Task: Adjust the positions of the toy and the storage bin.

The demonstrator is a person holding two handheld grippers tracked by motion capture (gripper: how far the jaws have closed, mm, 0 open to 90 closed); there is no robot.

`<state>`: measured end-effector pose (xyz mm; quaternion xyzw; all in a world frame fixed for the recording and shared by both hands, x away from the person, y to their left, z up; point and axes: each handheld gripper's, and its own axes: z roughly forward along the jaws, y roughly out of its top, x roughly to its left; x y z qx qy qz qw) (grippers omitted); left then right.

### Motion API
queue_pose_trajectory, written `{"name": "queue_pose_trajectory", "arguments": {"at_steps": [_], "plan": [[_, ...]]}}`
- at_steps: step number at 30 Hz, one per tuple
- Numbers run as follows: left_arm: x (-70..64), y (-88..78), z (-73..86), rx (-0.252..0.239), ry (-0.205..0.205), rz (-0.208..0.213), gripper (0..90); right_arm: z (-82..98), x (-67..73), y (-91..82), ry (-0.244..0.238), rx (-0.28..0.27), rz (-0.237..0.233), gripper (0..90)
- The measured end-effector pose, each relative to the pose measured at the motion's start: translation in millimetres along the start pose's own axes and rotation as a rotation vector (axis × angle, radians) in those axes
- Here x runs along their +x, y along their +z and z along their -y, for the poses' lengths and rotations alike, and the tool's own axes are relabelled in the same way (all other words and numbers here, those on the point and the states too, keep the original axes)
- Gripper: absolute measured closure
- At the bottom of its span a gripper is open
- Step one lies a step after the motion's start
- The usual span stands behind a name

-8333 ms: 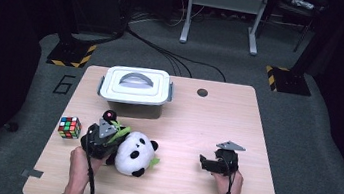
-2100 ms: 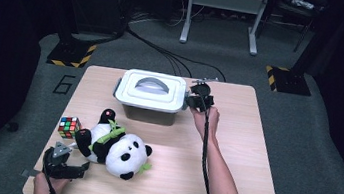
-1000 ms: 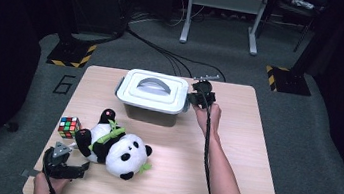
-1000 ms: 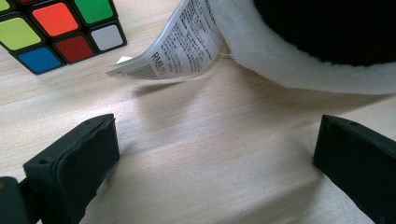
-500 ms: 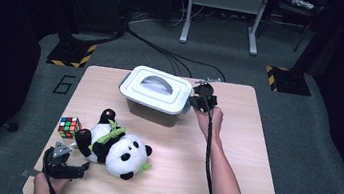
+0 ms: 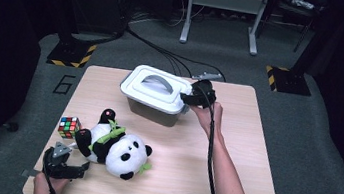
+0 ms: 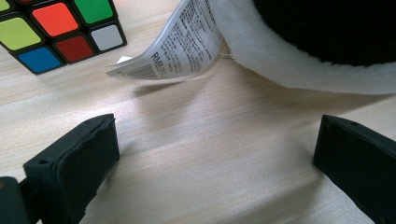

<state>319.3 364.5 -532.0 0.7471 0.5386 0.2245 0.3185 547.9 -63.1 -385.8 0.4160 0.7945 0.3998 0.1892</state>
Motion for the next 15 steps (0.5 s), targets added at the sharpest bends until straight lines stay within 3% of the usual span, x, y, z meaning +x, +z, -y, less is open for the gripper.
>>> {"name": "queue_pose_trajectory", "arguments": {"at_steps": [6, 10, 15], "plan": [[0.0, 0.2, 0.1, -0.003, 0.001, -0.003, 0.0, -17.1, 17.2, 24.7, -0.070, 0.015, -0.063, 45.7], [-0.1, 0.4, 0.2, -0.005, 0.001, -0.002, 0.0, -26.1, 21.7, 39.8, -0.063, 0.021, -0.090, 46.1], [0.6, -0.2, 0.1, 0.004, 0.012, 0.001, 0.0, -31.6, 20.7, 52.0, -0.049, 0.033, -0.091, 48.0]]}}
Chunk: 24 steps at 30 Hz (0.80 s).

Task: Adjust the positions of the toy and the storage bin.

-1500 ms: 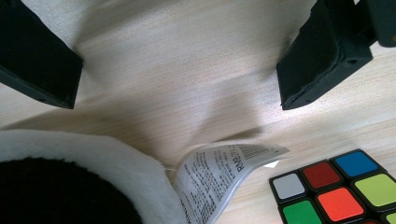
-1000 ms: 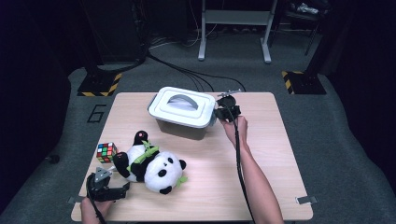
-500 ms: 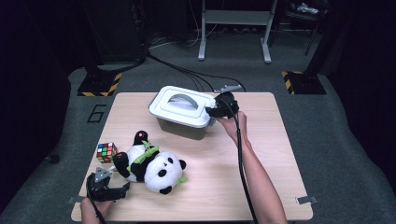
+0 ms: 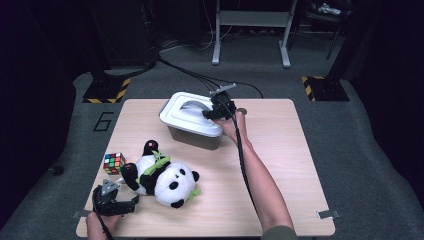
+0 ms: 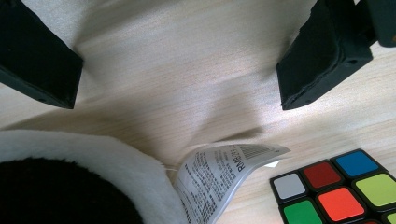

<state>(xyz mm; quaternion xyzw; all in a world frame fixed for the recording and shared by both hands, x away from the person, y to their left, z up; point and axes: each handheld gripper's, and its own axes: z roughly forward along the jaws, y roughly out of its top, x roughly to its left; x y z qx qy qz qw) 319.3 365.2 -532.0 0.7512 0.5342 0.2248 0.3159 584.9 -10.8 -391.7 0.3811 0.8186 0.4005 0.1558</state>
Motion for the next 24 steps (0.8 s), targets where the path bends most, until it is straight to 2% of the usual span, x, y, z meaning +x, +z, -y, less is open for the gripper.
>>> {"name": "queue_pose_trajectory", "arguments": {"at_steps": [4, 5, 7, 8, 9, 14, 17, 24], "plan": [[0.1, 0.0, 0.0, 0.000, 0.002, 0.000, 0.0, -2.5, 1.5, 2.1, -0.015, 0.009, -0.021, 61.6], [0.0, 0.0, 0.0, 0.000, 0.000, 0.000, 0.0, -2.2, 3.4, 3.1, -0.024, 0.021, -0.012, 62.5], [0.0, 0.0, 0.0, 0.000, 0.001, 0.000, 0.0, -1.3, 4.0, 2.7, -0.047, 0.015, -0.003, 63.4], [0.0, 0.0, 0.0, 0.000, 0.001, 0.000, 0.0, -0.9, 4.5, 2.1, -0.044, 0.019, -0.005, 63.8], [-0.9, 0.7, 0.2, -0.010, -0.013, -0.002, 0.0, -0.6, 4.7, 1.6, -0.059, 0.018, 0.000, 64.3], [-0.6, 0.5, 0.2, -0.008, -0.009, -0.002, 0.0, 1.6, 11.5, -2.5, -0.109, 0.031, 0.020, 66.2], [-0.7, 0.6, 0.2, -0.009, -0.011, -0.002, 0.0, 3.5, 14.7, -5.8, -0.104, 0.046, 0.022, 66.6], [-0.6, 0.2, -0.1, -0.003, -0.010, 0.002, 0.0, 11.4, 19.9, -15.1, -0.128, 0.046, 0.018, 67.4]]}}
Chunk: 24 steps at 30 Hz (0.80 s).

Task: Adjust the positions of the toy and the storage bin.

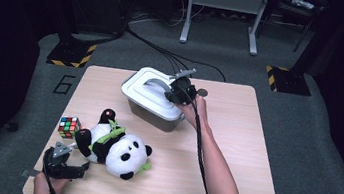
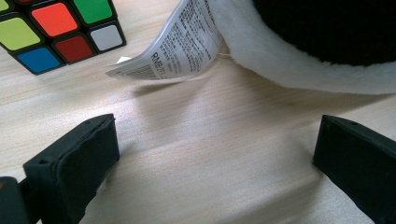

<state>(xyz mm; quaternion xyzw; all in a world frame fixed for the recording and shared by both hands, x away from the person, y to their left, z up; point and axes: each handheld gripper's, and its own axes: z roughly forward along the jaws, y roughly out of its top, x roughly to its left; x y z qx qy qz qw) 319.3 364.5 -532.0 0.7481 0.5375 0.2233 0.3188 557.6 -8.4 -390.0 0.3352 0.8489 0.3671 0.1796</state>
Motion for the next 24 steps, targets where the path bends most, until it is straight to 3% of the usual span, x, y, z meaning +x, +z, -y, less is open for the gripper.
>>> {"name": "queue_pose_trajectory", "arguments": {"at_steps": [4, 6, 8, 9, 11, 12, 17, 24], "plan": [[0.0, 0.0, 0.0, 0.001, 0.000, 0.000, 0.0, 6.0, 3.8, -6.9, -0.012, -0.003, -0.014, 67.5], [0.0, 0.0, 0.0, 0.000, -0.001, 0.000, 0.0, 9.8, 7.7, -12.6, 0.007, 0.019, -0.023, 67.4], [0.4, -0.7, -0.4, 0.010, 0.004, 0.003, 0.0, 13.6, 8.7, -15.6, -0.022, -0.005, -0.021, 67.4], [0.2, -0.5, -0.3, 0.007, 0.001, 0.003, 0.0, 15.5, 11.3, -18.9, -0.004, 0.010, -0.022, 67.4], [0.2, -0.6, -0.3, 0.008, 0.001, 0.003, 0.0, 19.1, 11.3, -21.5, -0.026, -0.007, -0.029, 67.3], [0.2, -0.2, -0.1, 0.004, 0.001, 0.001, 0.0, 20.9, 13.4, -23.6, -0.007, -0.007, -0.031, 67.3], [0.5, -0.8, -0.4, 0.011, 0.006, 0.003, 0.0, 28.8, 18.2, -33.1, -0.024, -0.006, -0.029, 67.4], [0.3, -0.8, -0.4, 0.011, 0.005, 0.002, 0.0, 36.7, 25.2, -43.3, 0.010, 0.001, -0.008, 67.2]]}}
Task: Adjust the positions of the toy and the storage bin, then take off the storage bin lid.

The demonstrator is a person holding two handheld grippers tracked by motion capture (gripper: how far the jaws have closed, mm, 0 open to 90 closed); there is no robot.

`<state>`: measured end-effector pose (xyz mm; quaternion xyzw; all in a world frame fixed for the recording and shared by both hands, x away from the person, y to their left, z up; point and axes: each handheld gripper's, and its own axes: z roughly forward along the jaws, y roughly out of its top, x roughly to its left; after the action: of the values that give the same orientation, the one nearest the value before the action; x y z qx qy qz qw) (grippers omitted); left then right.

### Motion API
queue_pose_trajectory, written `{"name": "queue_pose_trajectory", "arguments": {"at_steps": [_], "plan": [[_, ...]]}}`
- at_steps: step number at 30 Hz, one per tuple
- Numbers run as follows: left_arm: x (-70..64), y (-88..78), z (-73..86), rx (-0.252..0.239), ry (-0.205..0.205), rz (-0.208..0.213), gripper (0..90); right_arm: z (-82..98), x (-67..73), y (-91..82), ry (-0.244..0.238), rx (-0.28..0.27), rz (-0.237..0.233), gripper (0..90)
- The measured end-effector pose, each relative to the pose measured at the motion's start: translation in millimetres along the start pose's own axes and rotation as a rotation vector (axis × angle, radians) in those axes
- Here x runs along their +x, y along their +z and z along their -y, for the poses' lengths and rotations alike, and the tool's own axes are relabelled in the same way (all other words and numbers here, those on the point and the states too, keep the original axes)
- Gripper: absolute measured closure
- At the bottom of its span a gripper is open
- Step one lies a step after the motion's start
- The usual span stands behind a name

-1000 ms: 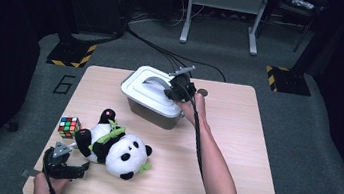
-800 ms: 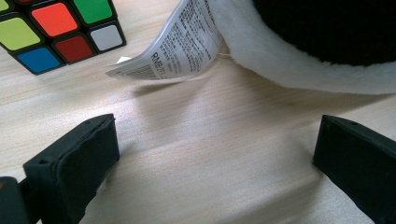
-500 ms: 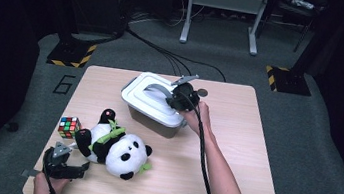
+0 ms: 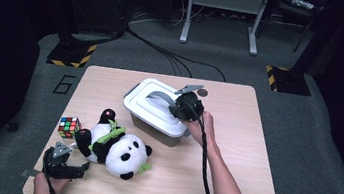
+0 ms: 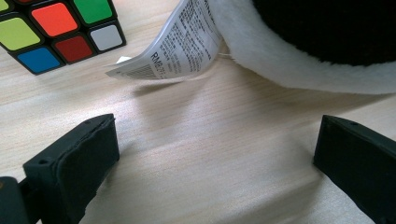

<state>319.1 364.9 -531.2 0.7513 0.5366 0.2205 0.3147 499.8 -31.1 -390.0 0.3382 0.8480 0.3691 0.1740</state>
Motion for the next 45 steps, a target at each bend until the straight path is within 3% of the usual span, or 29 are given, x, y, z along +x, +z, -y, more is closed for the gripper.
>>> {"name": "queue_pose_trajectory", "arguments": {"at_steps": [10, 13, 15, 19, 25, 28, 32, 36, 40, 45], "plan": [[0.0, 0.1, 0.0, -0.001, -0.001, 0.000, 0.0, 8.3, 16.2, -13.0, 0.054, 0.026, 0.064, 67.1], [-0.1, 0.0, 0.0, 0.000, -0.001, 0.000, 0.0, 9.6, 20.8, -15.6, 0.084, 0.032, 0.075, 67.0], [0.1, 0.3, -0.1, -0.004, 0.001, -0.001, 0.0, 10.7, 23.2, -17.6, 0.076, 0.038, 0.078, 67.0], [0.1, 0.6, -0.1, -0.007, 0.000, -0.003, 0.0, 13.1, 27.7, -20.4, 0.122, 0.038, 0.079, 66.7], [-0.2, 0.3, 0.0, -0.003, -0.004, -0.001, 0.0, 12.7, 25.2, -19.7, 0.112, 0.023, 0.058, 64.7], [0.2, 0.4, -0.2, -0.006, 0.003, -0.001, 0.0, 9.5, 22.8, -20.1, 0.115, 0.011, 0.038, 57.6], [0.2, 0.4, -0.2, -0.005, 0.002, -0.001, 0.0, -0.3, 22.5, -20.4, 0.074, -0.004, 0.039, 48.6], [0.2, 0.4, -0.2, -0.005, 0.003, -0.001, 0.0, -11.9, 22.0, -17.9, 0.009, -0.017, 0.048, 44.9], [0.1, 0.4, -0.2, -0.005, 0.002, 0.000, 0.0, -19.5, 20.4, -11.7, -0.020, -0.020, 0.024, 42.6], [0.1, 0.4, -0.2, -0.005, 0.003, -0.001, 0.0, -24.0, 18.4, -1.7, 0.008, 0.010, 0.002, 44.2]]}}
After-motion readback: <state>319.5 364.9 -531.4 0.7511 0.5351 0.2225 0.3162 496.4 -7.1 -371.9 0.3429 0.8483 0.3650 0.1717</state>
